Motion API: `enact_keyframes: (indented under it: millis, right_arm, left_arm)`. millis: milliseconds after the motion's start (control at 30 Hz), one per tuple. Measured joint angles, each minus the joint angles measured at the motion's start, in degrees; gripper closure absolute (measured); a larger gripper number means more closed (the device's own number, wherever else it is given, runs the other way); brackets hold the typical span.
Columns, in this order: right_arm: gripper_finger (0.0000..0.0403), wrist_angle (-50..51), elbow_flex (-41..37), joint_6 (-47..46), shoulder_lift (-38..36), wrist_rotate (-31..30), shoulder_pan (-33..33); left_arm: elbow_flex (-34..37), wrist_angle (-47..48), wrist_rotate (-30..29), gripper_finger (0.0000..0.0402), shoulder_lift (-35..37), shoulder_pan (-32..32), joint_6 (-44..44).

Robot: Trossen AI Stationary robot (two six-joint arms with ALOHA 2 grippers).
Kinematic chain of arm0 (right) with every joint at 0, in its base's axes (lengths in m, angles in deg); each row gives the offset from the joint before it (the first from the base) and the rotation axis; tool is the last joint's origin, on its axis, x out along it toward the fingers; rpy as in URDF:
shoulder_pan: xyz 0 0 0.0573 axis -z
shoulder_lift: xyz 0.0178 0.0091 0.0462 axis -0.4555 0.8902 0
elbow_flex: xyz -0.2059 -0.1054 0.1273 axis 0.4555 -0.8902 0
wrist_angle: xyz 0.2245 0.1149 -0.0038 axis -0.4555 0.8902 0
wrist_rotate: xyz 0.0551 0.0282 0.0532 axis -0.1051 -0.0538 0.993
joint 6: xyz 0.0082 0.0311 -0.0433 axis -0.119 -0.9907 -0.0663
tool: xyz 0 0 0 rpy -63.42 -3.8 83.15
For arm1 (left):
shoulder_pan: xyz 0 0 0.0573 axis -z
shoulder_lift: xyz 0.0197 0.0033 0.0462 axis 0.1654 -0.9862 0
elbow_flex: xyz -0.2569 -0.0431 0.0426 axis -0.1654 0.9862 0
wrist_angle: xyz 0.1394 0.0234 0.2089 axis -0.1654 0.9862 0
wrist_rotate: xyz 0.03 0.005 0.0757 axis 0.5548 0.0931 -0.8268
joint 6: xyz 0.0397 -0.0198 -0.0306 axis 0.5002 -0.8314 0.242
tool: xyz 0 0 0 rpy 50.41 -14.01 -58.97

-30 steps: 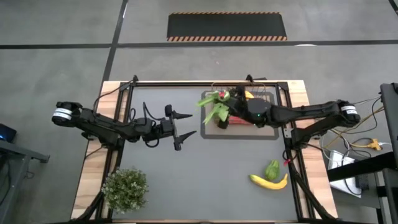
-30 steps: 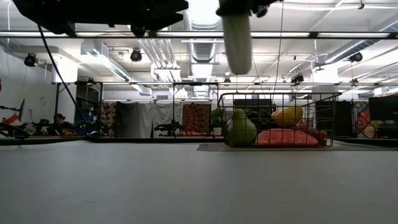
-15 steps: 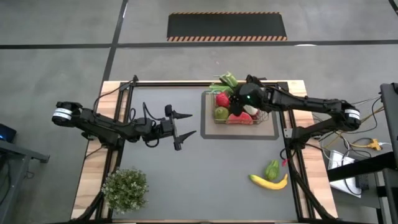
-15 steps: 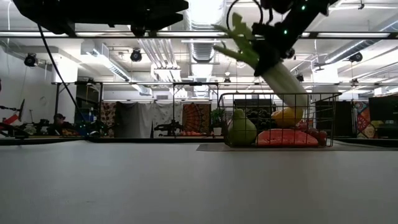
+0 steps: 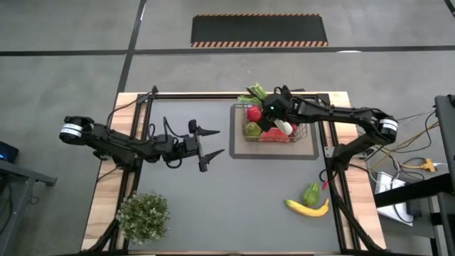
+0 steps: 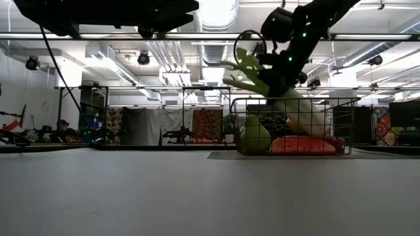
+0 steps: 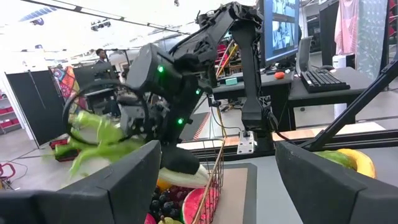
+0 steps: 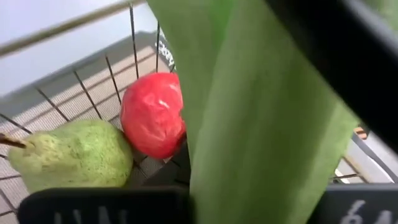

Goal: Build produce basket
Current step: Put the celery into the wire basket

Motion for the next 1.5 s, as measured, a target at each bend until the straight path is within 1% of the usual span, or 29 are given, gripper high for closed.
enact_keyframes:
  millis: [233,333,700,800,933,1100,1233,1333,1500]
  right_arm:
    - [0.0349,-0.03,0.0,2.07,3.0,-0.12,-0.01]
    - [0.0339,0.0,0.0,2.11,3.48,-0.23,-0.02]
    - [0.0234,0.47,0.0,3.26,3.17,-0.3,-0.01]
    - [0.0214,0.5,0.0,3.21,3.02,-0.31,0.0]
    - [0.0201,0.5,0.0,3.19,2.77,-0.07,-0.02]
    - [0.0202,0.42,0.0,3.05,1.05,0.09,-0.42]
    - [0.0215,0.45,0.0,2.28,-0.55,0.13,-0.42]
    - [0.0243,0.44,0.0,2.04,-0.84,-0.33,-0.38]
    - [0.0308,0.44,0.0,1.45,0.04,-0.37,0.82]
  left_arm:
    - [0.0,0.02,-0.01,0.0103,-0.01,0.0,0.19]
    - [0.0,0.02,-0.02,0.0103,0.0,0.0,0.21]
    - [0.0,0.04,-0.02,0.0103,-0.02,0.0,0.19]
    - [0.02,0.04,-0.29,0.0103,-0.02,0.0,0.2]
    - [0.04,0.06,-0.35,0.0103,-0.02,0.0,0.19]
    - [0.07,0.06,-0.35,0.0103,-0.02,0.0,0.19]
    - [0.09,0.07,-0.35,0.0103,-0.04,0.0,0.21]
    - [0.09,0.07,-0.35,0.0103,-0.04,0.0,0.25]
    - [0.09,0.07,-0.34,0.0103,-0.04,0.0,0.25]
